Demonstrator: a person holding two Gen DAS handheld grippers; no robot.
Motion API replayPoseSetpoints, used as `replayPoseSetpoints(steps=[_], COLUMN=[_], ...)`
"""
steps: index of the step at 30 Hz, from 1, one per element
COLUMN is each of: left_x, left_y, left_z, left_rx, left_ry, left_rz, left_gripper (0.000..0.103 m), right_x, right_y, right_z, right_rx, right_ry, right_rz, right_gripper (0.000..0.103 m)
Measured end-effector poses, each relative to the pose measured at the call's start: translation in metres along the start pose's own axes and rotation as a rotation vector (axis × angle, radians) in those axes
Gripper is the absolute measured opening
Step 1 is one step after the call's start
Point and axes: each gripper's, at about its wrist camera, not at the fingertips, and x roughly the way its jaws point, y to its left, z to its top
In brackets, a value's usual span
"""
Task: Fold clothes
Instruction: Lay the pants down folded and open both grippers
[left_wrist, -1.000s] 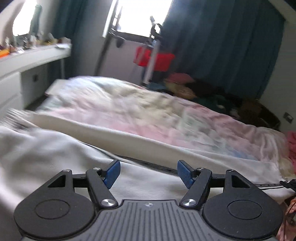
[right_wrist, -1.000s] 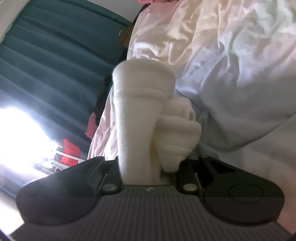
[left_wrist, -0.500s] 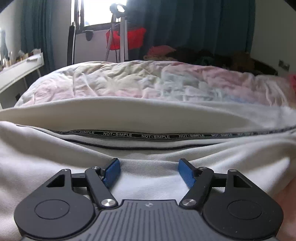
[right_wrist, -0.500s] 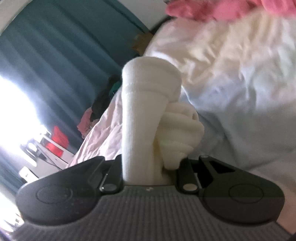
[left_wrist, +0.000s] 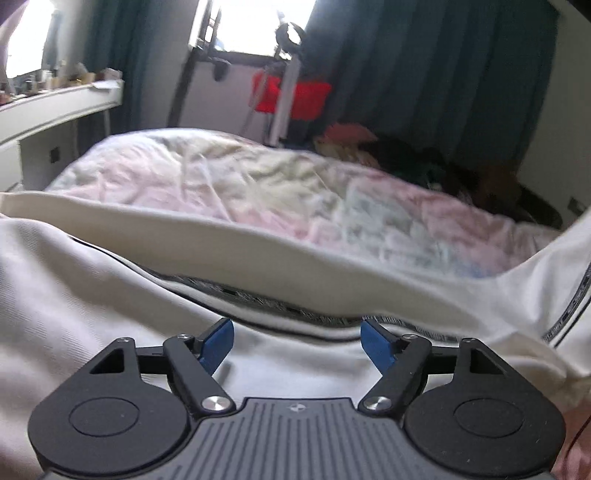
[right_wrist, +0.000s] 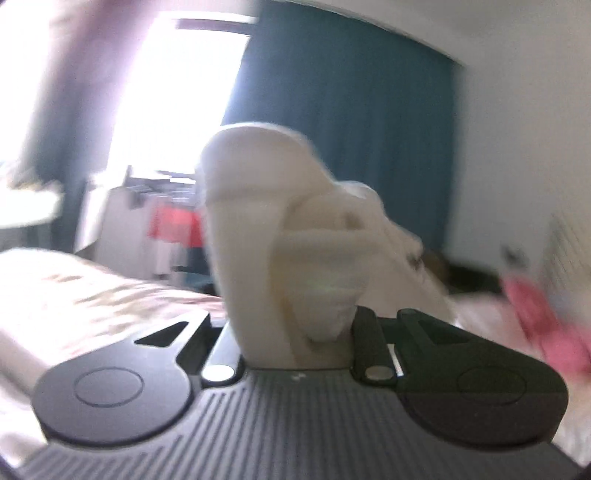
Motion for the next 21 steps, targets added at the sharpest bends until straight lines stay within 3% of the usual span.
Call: replayPoseSetpoints(steps=[6,10,12,16,18,21], left_x=[-0.024,-0.024,-0.023,-0.029,-0.033,-0.033], left_y=[0.032,0.038,0.041,0.045,0.049,0.049], left_z=[0.018,0.021,0.022,0.025,0.028,0.028], left_rx=[-0.156,-0.158,-0.166,-0.186,-0.210,-0.204], left_ry=[-0.041,-0.022,-0.016,-0.037,-0.050,-0.045], left_rz=[0.019,0.040,0.028,-0.021,-0.060,-0.084], left_gripper=[0.080,0.080,0.080,0.080,0.080,0.080], right_x=[-0.013,-0.021,-0.019,-0.041,-0.053,-0.054], right_y=[0.104,0.169,0.162,0.166,0.175,0.196], right_z=[-0.052,-0.084,-0.075,-0.049,-0.043,-0.054], right_rx=[-0.315,-0.509,-0.446,-0.386,-0.372,-0.423], right_ry=[0.107,0.176,0.189,0.088,0.052,0.110], right_rz=[0.190,0.310,0.311,0.298,0.345,0.422], right_gripper=[0.019,0.019,0.019,0.019,0.019,0.019])
